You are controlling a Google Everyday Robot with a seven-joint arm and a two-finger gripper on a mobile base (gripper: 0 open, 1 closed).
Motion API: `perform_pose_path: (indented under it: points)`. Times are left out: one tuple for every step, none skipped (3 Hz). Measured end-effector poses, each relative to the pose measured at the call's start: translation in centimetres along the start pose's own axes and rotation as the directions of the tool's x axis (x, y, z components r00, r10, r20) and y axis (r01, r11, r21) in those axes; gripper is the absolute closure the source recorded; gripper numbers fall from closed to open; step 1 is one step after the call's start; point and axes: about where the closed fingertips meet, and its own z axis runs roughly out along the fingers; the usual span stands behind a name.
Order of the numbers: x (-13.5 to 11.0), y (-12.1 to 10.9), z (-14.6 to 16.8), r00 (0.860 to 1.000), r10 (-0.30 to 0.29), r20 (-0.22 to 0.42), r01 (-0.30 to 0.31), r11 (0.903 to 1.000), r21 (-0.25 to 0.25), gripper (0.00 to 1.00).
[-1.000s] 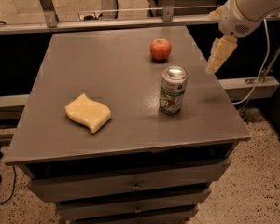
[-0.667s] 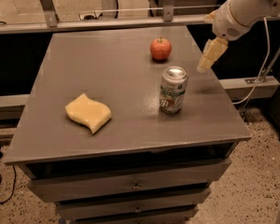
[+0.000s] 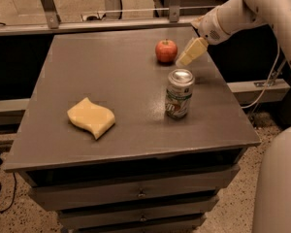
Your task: Pick apple
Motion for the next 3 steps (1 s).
perform_pose_path:
  points:
    - [-1.7,0.0,2.6,0.988,0.097,0.117,-0.093,0.9950,-0.036,0.00]
    - [-2.6,0.0,5.1,0.968,0.174,0.183,-0.164,0.9842,-0.066,0.00]
    - [-2.5,-0.1,6.9,0.951,0.229,0.206,-0.218,0.9731,-0.076,0.00]
